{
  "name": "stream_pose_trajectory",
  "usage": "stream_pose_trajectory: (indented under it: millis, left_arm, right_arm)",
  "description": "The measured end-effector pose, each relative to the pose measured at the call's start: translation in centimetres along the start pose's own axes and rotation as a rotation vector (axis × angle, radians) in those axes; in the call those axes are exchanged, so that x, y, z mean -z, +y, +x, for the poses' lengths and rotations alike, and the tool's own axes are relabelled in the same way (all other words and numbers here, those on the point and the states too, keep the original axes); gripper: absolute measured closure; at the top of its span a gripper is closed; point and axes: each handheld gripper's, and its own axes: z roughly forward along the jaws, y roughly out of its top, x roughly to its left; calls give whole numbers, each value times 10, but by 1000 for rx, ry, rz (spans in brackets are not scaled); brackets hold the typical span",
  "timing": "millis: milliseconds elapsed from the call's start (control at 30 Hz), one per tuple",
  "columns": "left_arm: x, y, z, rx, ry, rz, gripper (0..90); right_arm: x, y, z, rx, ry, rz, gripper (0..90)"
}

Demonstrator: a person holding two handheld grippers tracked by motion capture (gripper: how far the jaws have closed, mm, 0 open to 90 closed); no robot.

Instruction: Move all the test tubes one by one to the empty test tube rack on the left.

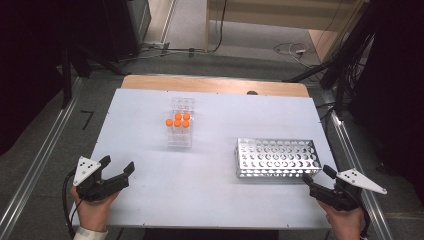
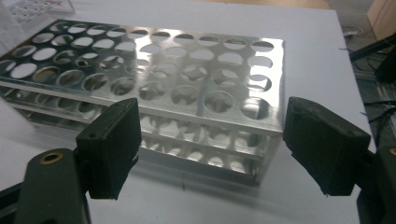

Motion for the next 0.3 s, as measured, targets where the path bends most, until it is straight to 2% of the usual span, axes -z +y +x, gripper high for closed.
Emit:
stream_pose_trajectory:
  millis: [167,300]
  left_arm:
    - [-1,-5,7,9,24,16,161]
    - [-6,-9,13,18,43,36,160]
  right_arm:
    - [1,-9,-12,-23,-33,22,177]
    - [-7,-21,-23,-53,-51,83,162]
